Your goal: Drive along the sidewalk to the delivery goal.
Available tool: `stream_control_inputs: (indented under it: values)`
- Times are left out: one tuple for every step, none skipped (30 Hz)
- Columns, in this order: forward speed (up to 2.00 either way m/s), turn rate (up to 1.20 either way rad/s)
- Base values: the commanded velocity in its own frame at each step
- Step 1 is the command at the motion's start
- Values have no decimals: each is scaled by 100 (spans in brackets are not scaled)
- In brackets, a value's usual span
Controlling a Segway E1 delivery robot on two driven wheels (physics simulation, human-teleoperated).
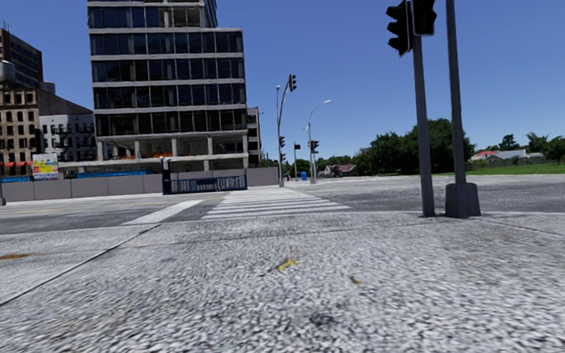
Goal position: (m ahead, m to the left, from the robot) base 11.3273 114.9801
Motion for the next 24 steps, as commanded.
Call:
stream_control_inputs:
  values:
    - [200, 0]
    - [200, 0]
    - [200, 0]
    - [200, 0]
    - [200, 0]
    - [200, 0]
    - [200, 0]
    - [200, 0]
    - [200, 0]
    - [200, 0]
    - [200, 0]
    - [200, 0]
    - [200, 0]
    - [200, 0]
    - [200, 0]
    - [200, 0]
    - [200, 3]
    - [200, 20]
    - [200, 20]
    - [200, 25]
    - [200, 27]
    - [200, 25]
    - [200, 18]
    - [200, 18]
